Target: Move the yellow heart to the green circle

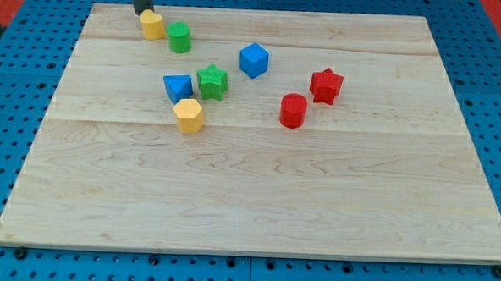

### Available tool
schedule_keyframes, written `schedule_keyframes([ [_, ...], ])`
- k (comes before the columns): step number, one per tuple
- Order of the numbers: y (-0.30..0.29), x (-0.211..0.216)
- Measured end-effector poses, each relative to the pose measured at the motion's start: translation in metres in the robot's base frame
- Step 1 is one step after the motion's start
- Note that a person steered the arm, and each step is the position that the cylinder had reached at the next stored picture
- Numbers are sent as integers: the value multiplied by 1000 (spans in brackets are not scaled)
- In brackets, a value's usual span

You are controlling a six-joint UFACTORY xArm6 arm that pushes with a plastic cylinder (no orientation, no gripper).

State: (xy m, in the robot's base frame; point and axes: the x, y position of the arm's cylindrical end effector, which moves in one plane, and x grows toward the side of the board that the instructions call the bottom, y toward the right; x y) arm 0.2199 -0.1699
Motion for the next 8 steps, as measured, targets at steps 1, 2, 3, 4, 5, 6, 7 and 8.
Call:
schedule_keyframes([
  [1, 42, 5],
  [2, -10, 25],
  [3, -34, 90],
  [4, -41, 137],
  [5, -77, 178],
  [6, -65, 188],
  [7, -65, 186],
  [8, -59, 147],
])
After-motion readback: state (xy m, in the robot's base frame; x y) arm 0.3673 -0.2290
